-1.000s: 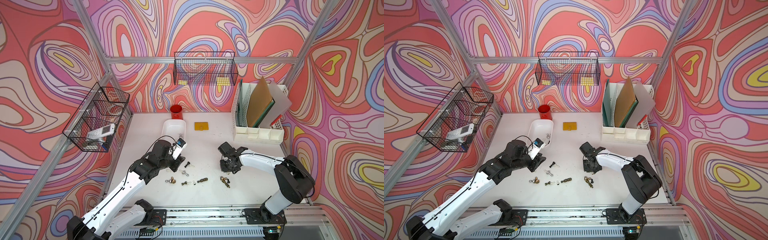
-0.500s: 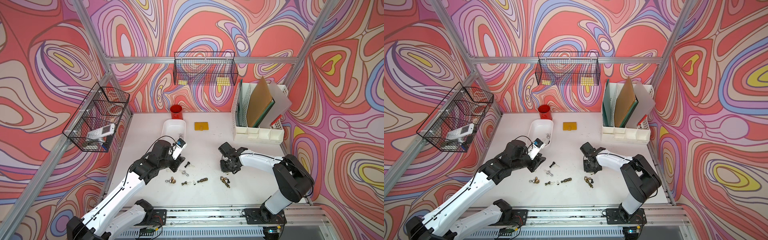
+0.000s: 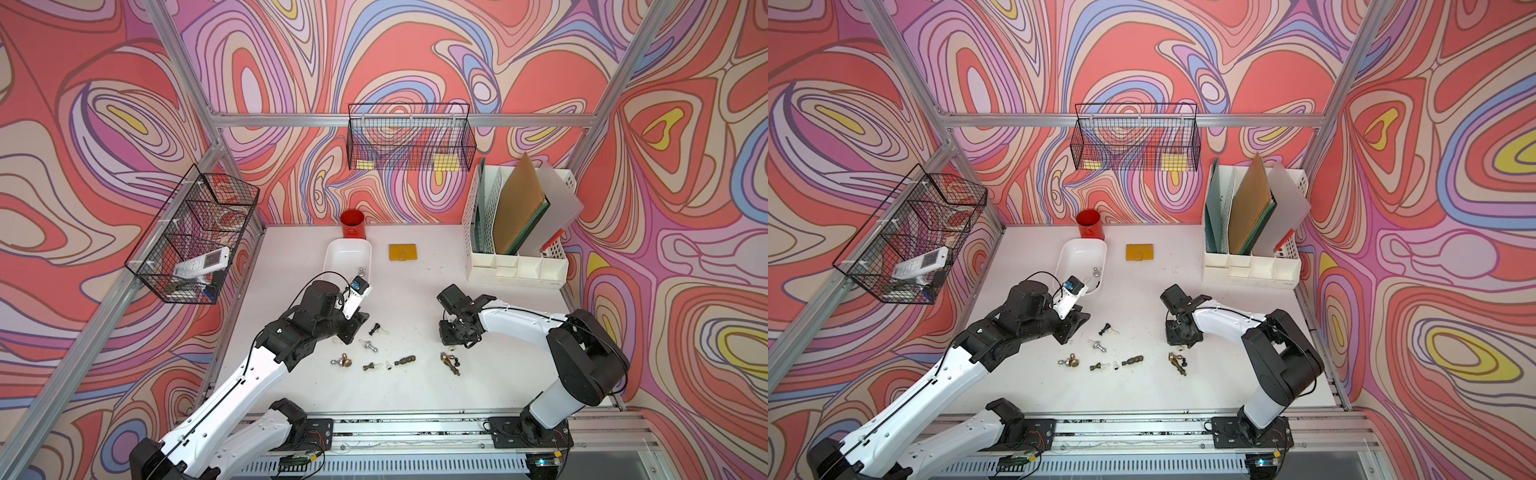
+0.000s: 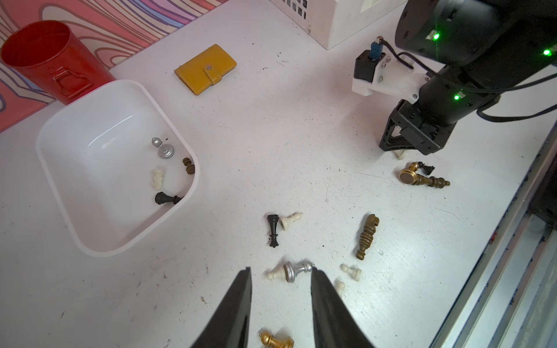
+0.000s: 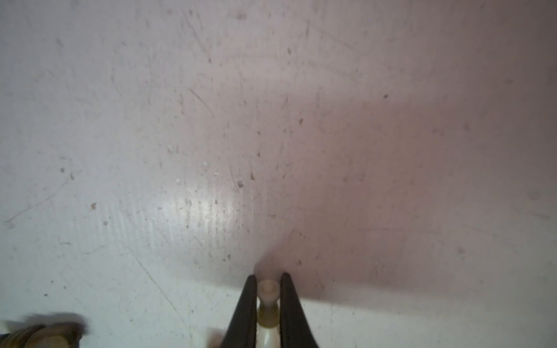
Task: Put the chess pieces into the storage box
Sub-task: Pick up the chess piece at the center of the board, then place the chess piece in the storage box.
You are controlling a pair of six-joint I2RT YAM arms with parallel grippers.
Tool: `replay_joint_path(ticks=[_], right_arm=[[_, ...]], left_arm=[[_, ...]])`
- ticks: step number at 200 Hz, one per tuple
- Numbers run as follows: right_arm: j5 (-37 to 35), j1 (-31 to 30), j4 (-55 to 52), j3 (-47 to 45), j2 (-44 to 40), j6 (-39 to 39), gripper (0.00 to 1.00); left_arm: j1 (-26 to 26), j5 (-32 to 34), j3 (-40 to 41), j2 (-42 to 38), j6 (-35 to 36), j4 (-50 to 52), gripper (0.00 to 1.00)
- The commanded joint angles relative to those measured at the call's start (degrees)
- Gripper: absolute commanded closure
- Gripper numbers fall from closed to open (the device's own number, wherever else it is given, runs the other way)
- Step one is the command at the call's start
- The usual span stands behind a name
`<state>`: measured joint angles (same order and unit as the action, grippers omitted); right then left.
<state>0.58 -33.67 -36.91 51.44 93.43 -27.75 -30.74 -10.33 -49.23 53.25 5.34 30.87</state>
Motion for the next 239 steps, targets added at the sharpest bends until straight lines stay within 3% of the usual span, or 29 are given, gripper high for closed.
replay_joint_path(ticks=[1, 82, 136, 172, 211, 239], right_arm=[[0.52, 0.01, -2.19, 1.59, -2.05, 1.07, 0.94], [1.91, -0.02, -4.11, 9.32, -5.58, 1.99, 0.96], [6.50, -0.06, 0.86, 17.41, -4.02, 2.73, 0.96], [8.74, -0.07, 4.15, 22.99, 0.48, 3.32, 0.96], [14.17, -0.50, 14.94, 28.90, 7.70, 2.99, 0.96], [16.09, -1.87, 23.87, 35.74, 17.47, 3.66, 0.96]], left_arm=[[-0.11, 0.76, 0.37, -0.61, -0.52, -0.59, 0.62], [-0.11, 0.84, 0.28, -0.26, -0.97, -0.99, 0.63], [-0.11, 2.94, 0.80, -1.13, -0.39, -1.16, 0.63], [-0.11, 5.07, 0.72, -2.21, -0.22, -1.32, 0.63], [-0.12, 9.57, 1.92, -5.84, -0.27, -2.91, 0.63], [-0.11, 12.10, 2.90, -8.36, -0.49, -3.94, 0.63]])
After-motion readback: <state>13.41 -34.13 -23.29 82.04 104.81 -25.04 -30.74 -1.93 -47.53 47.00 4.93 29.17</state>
